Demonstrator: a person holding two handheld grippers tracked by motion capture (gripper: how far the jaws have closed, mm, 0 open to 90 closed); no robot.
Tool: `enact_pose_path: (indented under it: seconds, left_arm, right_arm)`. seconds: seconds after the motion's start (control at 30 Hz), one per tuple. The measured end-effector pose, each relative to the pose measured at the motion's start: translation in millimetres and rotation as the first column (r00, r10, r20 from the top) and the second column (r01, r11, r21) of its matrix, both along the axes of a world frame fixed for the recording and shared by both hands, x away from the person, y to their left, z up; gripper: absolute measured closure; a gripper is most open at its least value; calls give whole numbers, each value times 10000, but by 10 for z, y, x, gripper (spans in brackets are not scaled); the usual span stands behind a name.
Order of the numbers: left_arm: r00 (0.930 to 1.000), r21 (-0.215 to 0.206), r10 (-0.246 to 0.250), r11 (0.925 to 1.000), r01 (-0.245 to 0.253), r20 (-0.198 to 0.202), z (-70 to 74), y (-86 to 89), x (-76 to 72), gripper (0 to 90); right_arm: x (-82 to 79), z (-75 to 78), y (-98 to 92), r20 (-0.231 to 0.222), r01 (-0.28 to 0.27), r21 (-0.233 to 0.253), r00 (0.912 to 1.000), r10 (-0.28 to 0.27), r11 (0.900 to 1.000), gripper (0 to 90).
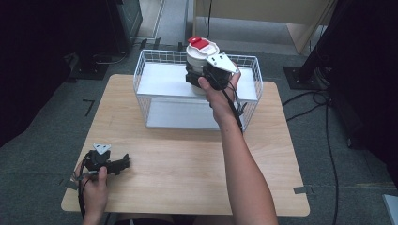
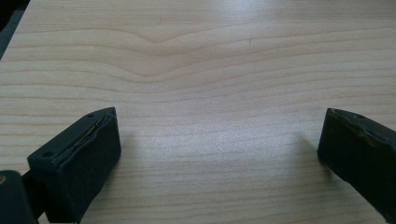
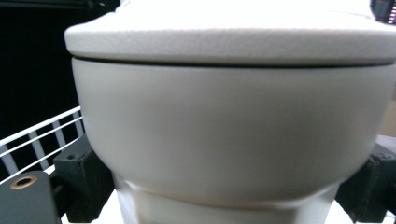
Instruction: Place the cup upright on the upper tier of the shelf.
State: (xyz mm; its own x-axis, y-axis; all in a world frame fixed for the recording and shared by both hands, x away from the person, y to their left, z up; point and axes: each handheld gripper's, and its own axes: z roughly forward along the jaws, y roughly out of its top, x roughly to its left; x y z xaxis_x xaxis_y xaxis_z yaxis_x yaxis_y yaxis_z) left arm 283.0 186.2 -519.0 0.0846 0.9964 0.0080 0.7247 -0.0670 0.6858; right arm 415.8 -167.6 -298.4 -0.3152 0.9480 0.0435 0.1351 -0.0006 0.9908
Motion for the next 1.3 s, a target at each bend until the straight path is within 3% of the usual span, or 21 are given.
enact_pose_path:
  seconds: [0.2, 0.47, 0.7, 1.03, 1.17, 1.3]
  left_arm:
    - [10000, -3, 3, 10000, -3, 5, 0, 0, 0, 0]
    - [10000, -5, 0, 10000, 0, -7, 1, 0, 0, 0]
    - [10000, -1, 1, 10000, -1, 0, 0, 0, 0, 0]
    - [10000, -10, 45, 10000, -45, 12, -1, -4, 4, 0]
    - [10000, 13, 27, 10000, -27, -8, 1, -2, 4, 0]
    - [10000, -9, 52, 10000, -52, 15, -1, -5, 7, 0]
  right_arm:
    - [249, 2, -10, -235, 624, 34, 9978, -623, 9980, 89]
    - [355, -27, -32, -134, 1111, -276, 9937, -1115, 9934, 89]
    - [305, -52, -67, -80, 1097, -128, 9939, -1098, 9939, 88]
    - [226, -14, -121, -579, 733, -405, 9955, -756, 9965, 83]
    - [186, -32, -148, -959, 388, -183, 9946, -404, 9991, 13]
    - [123, -74, -164, -1023, 156, -261, 9946, -182, 9995, 1]
